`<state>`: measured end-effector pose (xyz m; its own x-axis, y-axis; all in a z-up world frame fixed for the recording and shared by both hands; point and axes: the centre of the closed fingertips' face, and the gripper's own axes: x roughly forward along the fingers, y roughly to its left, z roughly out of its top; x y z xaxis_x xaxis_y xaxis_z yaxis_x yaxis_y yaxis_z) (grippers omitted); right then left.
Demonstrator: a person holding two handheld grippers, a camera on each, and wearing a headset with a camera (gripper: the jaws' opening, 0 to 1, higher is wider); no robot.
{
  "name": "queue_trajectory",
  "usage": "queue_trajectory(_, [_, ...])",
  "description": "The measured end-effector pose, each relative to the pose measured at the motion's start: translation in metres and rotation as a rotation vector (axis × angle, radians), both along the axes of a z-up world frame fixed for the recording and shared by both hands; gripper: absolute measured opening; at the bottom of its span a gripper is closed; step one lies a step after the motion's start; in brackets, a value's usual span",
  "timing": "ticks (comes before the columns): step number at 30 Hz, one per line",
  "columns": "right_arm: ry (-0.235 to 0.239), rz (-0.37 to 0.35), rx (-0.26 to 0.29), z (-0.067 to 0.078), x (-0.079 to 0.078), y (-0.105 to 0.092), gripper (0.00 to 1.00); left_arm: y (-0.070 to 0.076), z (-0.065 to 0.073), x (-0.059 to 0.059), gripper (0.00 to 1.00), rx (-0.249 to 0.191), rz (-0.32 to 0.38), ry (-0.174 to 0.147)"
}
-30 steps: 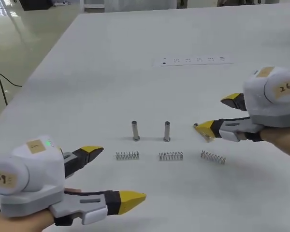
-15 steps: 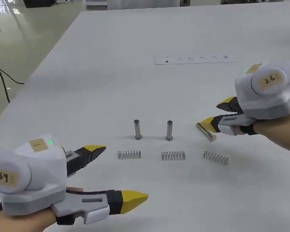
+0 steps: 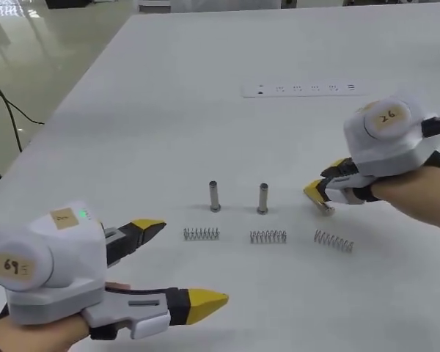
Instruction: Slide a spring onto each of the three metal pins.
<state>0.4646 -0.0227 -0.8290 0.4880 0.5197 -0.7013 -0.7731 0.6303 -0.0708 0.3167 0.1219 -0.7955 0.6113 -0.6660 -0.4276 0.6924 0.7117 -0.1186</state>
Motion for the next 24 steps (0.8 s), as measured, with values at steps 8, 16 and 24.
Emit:
queue_trajectory(8, [0.048, -0.022, 0.001, -0.013, 0.002, -0.001, 0.17, 0.0, -0.001, 0.0, 0.81, 0.0, 0.0, 0.003])
queue_trajectory(16, [0.079, -0.037, -0.009, -0.019, 0.004, 0.0, 0.12, -0.002, -0.002, -0.001, 0.8, 0.001, -0.009, 0.007])
queue_trajectory(24, [0.094, -0.057, -0.023, -0.023, 0.005, -0.001, 0.09, -0.003, -0.001, -0.002, 0.8, -0.002, -0.01, 0.007])
